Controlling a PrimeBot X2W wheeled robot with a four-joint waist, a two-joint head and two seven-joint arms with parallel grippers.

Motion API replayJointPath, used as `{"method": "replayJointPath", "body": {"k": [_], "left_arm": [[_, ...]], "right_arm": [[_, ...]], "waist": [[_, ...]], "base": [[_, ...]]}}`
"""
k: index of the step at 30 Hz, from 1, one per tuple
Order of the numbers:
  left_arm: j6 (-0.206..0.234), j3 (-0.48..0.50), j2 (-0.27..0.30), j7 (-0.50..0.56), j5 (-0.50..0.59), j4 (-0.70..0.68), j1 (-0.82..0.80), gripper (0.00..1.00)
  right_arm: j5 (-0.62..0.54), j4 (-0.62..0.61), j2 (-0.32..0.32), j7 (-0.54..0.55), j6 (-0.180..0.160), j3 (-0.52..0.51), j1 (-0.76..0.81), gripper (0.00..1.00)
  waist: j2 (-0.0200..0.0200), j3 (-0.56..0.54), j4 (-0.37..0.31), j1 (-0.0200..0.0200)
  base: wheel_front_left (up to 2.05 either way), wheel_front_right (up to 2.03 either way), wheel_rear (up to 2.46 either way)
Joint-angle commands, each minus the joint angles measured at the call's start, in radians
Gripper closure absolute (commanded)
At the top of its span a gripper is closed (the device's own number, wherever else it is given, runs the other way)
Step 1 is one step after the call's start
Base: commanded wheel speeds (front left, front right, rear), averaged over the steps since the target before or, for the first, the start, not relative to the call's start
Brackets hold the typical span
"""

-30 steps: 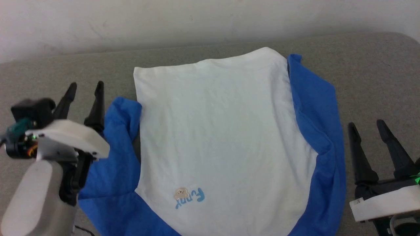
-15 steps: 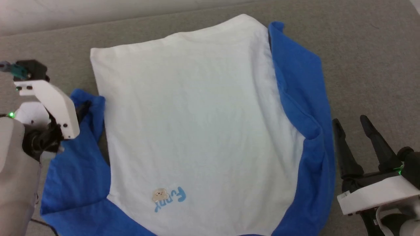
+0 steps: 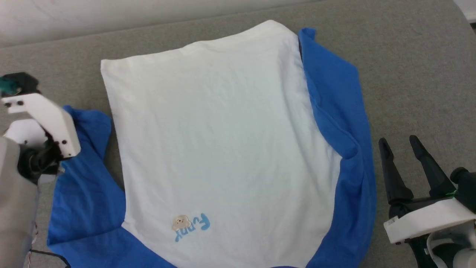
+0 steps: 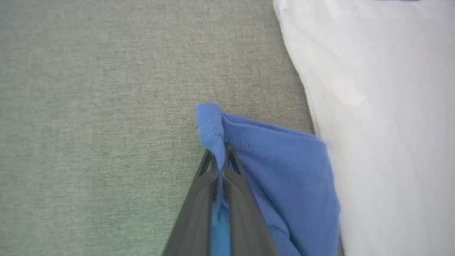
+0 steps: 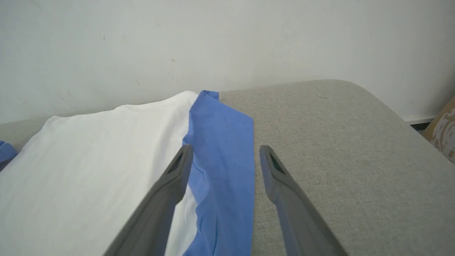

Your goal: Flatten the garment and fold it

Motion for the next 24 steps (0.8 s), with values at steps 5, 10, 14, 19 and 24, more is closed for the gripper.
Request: {"method": "replayJointPath", "body": {"k": [5,10,14,19,24], "left_arm": [[0.069,0.066,0.035,-0.12,0.012,0.006,0.045,1.0],[0.12,0.099,0.071,-0.191,0.032,-0.026,0.067,1.0],[0.15,0.105,0.091,-0.246,0.061,-0.09,0.084,1.0],[0.162,0.081,0.092,-0.284,0.098,-0.193,0.094,1.0],[0.141,0.022,0.063,-0.288,0.127,-0.305,0.077,1.0]], "right_arm": [[0.012,0.021,0.003,0.008,-0.001,-0.012,0.013,0.0],[0.016,0.038,0.003,0.02,-0.001,-0.03,0.046,0.0],[0.022,0.045,0.003,0.029,-0.001,-0.039,0.067,0.0],[0.026,0.048,0.003,0.038,-0.001,-0.058,0.096,0.0],[0.028,0.041,0.003,0.046,-0.001,-0.085,0.124,0.0]], "waist": [[-0.0001,-0.096,0.051,-0.0001],[-0.0001,-0.172,0.089,-0.0001],[-0.0001,-0.22,0.107,-0.0001],[-0.0001,-0.281,0.116,-0.0001],[-0.0001,-0.329,0.11,-0.0001]], "base": [[0.0,0.0,0.0],[0.0,0.0,0.0],[0.0,0.0,0.0],[0.0,0.0,0.0],[0.0,0.0,0.0]]}}
